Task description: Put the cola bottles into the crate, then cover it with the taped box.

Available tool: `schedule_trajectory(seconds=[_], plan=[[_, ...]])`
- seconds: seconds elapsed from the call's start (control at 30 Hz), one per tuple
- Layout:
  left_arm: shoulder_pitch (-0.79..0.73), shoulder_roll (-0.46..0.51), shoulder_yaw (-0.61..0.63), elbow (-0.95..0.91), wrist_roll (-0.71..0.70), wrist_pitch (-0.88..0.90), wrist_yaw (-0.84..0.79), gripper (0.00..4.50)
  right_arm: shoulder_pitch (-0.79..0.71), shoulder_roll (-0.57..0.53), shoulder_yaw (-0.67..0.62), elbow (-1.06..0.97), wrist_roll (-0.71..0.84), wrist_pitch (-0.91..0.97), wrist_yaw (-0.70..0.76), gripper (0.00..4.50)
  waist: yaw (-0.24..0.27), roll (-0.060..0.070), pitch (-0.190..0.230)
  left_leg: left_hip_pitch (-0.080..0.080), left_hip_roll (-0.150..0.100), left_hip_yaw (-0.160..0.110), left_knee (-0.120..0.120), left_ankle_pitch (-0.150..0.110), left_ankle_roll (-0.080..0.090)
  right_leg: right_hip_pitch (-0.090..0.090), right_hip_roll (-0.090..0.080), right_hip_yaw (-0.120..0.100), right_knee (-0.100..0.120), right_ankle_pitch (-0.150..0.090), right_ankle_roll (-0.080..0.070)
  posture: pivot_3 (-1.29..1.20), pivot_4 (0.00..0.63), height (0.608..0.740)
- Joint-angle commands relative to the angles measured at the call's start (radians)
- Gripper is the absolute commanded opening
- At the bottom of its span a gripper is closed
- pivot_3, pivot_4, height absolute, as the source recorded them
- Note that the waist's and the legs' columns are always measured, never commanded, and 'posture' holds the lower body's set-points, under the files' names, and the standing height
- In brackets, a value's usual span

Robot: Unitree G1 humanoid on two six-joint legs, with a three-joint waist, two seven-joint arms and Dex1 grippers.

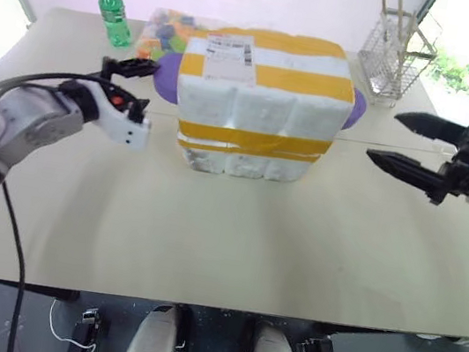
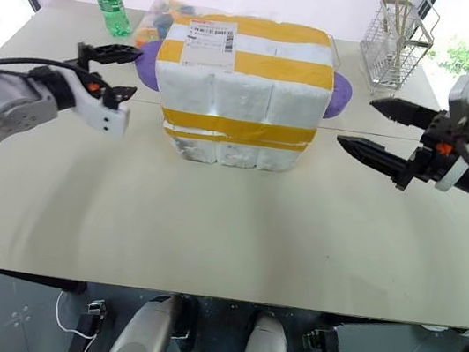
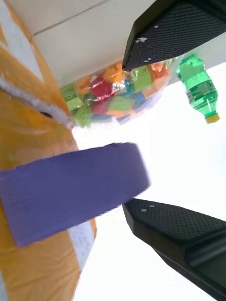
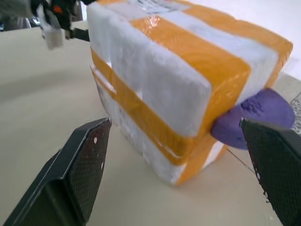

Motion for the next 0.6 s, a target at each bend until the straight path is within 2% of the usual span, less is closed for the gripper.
schedule_trajectory(seconds=[0.03, 0.17, 0.23, 0.3, 0.43, 0.6], plan=[[0.167, 0.006, 0.182, -0.128, -0.525, 0.114, -0.259, 4.47, 0.033, -0.021, -0.045, 0.003, -0.022, -0.042, 0.022, 4.50, -0.001, 0.000, 0.000, 0.000, 0.000, 0.000, 0.000, 0.000, 0.000, 0.000, 0.000, 0.000, 0.000, 0.000, 0.000, 0.00, 0.150, 0.736], [0.388, 0.055, 0.391, -0.302, -1.040, 0.619, -0.620, 4.47, 0.068, -0.015, -0.043, 0.049, -0.051, -0.077, 0.041, 4.50, -0.002, 0.000, 0.000, 0.001, 0.001, -0.001, 0.000, 0.000, 0.000, 0.001, 0.000, 0.000, 0.000, 0.000, 0.000, 0.00, 0.150, 0.736], [0.396, 0.097, 0.527, -0.348, -1.348, 0.966, -0.715, 4.47, 0.065, -0.008, -0.030, 0.082, -0.070, -0.103, 0.043, 4.50, -0.002, 0.000, 0.000, 0.001, 0.001, -0.002, 0.000, 0.000, -0.001, 0.001, 0.000, 0.000, 0.000, 0.000, 0.000, 0.00, 0.150, 0.736], [0.326, 0.127, 0.594, -0.324, -1.490, 1.150, -0.752, 4.47, 0.053, -0.001, -0.022, 0.104, -0.072, -0.115, 0.048, 4.50, 0.005, 0.000, 0.000, 0.000, 0.001, -0.003, 0.001, 0.000, -0.001, 0.001, 0.001, 0.000, -0.001, 0.000, 0.000, 0.00, 0.150, 0.736], [0.254, 0.206, 0.619, -0.294, -1.543, 1.273, -0.900, 4.47, -0.001, 0.010, 0.006, 0.129, -0.059, -0.112, 0.061, 4.50, 0.000, 0.003, -0.001, 0.002, -0.001, -0.005, 0.001, 0.000, -0.001, 0.004, 0.001, -0.001, -0.002, 0.000, 0.000, 0.00, 0.150, 0.736], [0.202, 0.220, 0.545, -0.284, -1.427, 1.237, -0.943, 4.47, -0.073, 0.024, 0.061, 0.199, -0.097, -0.133, 0.072, 4.50, -0.001, 0.005, -0.002, 0.003, -0.001, -0.002, -0.001, 0.003, -0.005, 0.004, 0.002, -0.001, -0.001, -0.001, 0.000, 0.00, 0.150, 0.736]])
